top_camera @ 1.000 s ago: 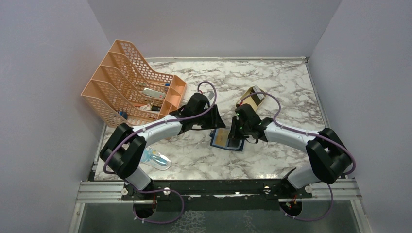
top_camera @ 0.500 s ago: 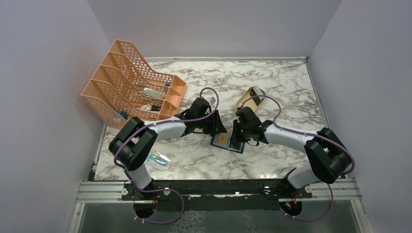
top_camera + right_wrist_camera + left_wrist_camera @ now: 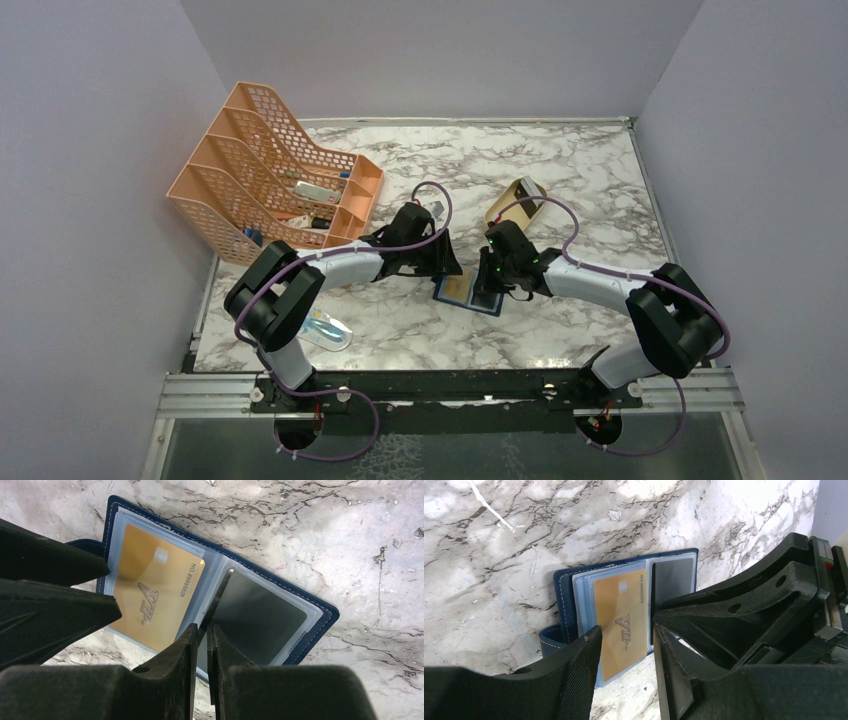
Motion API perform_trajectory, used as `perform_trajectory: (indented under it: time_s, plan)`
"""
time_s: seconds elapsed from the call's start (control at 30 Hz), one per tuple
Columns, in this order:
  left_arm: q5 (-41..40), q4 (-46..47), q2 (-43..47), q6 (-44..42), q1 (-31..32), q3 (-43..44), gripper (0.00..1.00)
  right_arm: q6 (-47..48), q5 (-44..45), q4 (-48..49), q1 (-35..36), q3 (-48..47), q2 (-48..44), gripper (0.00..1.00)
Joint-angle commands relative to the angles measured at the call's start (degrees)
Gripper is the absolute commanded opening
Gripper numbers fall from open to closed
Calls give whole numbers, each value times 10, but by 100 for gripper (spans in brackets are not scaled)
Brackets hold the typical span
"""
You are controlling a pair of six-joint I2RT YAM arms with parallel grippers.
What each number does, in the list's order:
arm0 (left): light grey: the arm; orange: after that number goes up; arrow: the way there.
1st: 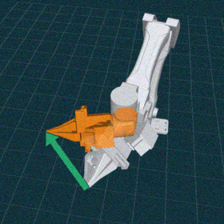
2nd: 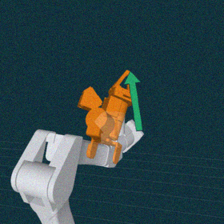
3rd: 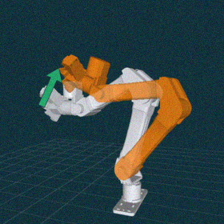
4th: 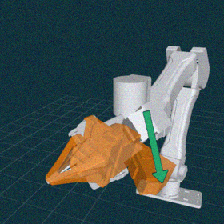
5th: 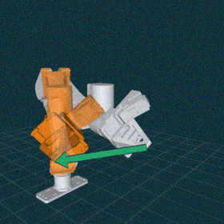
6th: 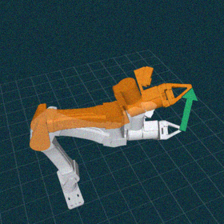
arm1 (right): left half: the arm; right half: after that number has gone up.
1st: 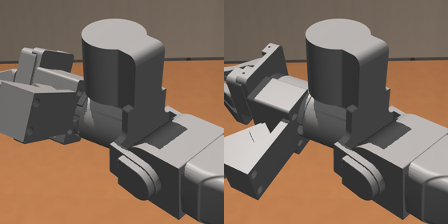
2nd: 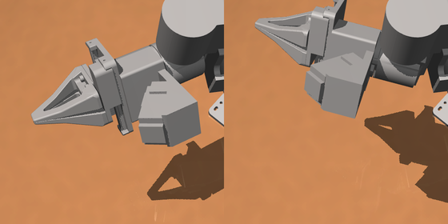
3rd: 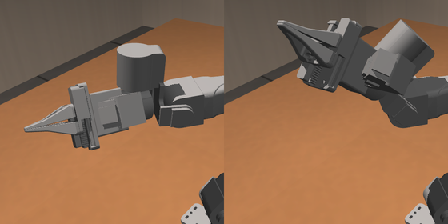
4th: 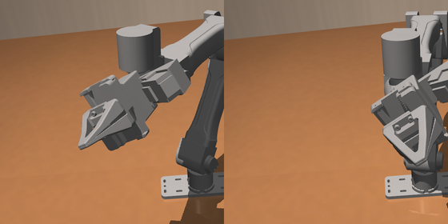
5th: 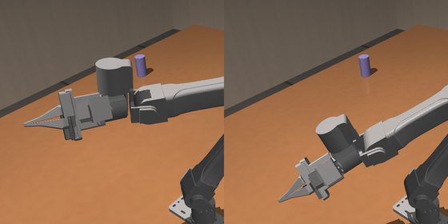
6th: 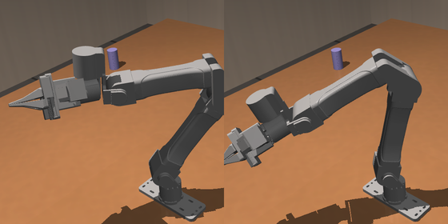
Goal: Put the credit cards into the card holder
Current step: Turn over the card slot in the card holder.
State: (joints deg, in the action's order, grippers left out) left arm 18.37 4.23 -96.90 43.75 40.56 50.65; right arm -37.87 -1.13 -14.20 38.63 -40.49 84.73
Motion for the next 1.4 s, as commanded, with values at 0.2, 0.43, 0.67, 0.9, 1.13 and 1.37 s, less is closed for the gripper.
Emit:
perform_trajectory:
  time_s: [0.2,0.43,0.67,0.9,1.13,1.37]
  plan:
    - [-14,0,-27,-16,0,-1,45,6,18,6,3,9,9,14]
    - [9,11,-21,-1,0,-5,45,6,18,7,3,11,9,13]
    - [53,48,3,41,0,-22,45,6,18,11,3,13,10,13]
    - [81,72,24,70,0,-28,45,5,18,15,3,14,10,13]
    - [95,97,32,96,0,-32,45,6,15,18,3,14,12,13]
    - [105,106,30,107,0,-31,45,7,16,19,3,12,1,13]
